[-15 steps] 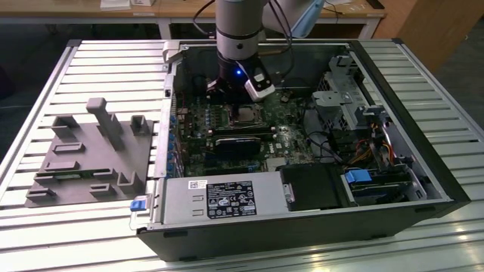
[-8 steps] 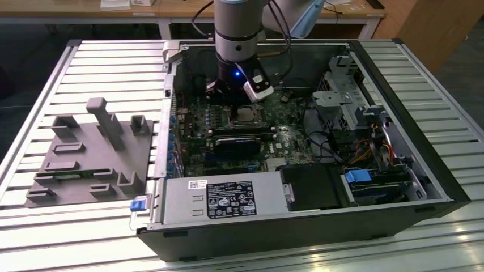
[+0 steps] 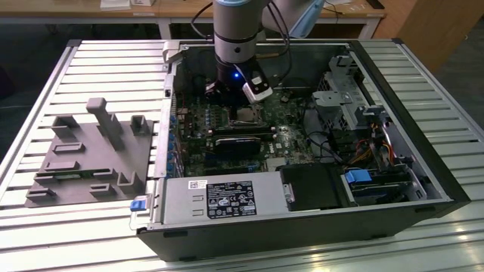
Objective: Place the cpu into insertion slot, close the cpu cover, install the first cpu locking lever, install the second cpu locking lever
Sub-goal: 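Close the cpu cover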
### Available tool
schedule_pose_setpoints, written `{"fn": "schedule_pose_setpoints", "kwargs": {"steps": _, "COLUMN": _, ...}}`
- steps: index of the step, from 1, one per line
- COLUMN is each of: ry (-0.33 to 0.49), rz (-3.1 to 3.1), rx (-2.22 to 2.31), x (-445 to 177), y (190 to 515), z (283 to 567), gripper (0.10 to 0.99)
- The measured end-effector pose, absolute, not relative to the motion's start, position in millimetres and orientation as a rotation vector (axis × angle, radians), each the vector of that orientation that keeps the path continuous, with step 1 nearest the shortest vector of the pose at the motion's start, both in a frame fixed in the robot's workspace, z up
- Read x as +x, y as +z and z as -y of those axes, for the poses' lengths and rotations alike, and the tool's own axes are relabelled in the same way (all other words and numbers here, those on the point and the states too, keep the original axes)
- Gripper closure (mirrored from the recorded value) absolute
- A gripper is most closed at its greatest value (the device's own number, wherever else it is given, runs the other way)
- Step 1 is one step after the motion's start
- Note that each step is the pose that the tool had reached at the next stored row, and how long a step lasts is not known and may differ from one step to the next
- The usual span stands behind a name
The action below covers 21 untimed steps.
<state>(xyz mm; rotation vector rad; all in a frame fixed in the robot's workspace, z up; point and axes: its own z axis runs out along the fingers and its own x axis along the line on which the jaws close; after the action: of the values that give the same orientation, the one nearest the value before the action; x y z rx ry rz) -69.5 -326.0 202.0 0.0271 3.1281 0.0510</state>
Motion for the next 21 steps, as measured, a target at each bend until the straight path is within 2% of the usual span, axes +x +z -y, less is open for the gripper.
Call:
{"fn": "schedule_pose_setpoints", "kwargs": {"steps": 11, "ry": 0.068, "rz": -3.128, "rx": 0.027, "x": -68.3, "y": 201.8, "z": 326.0, "gripper": 0.984}}
{"fn": "schedule_pose_setpoints", "kwargs": {"steps": 21, "ry": 0.150, "rz": -3.125, "rx": 0.028, "x": -68.3, "y": 204.4, "z": 327.7, "gripper": 0.984}}
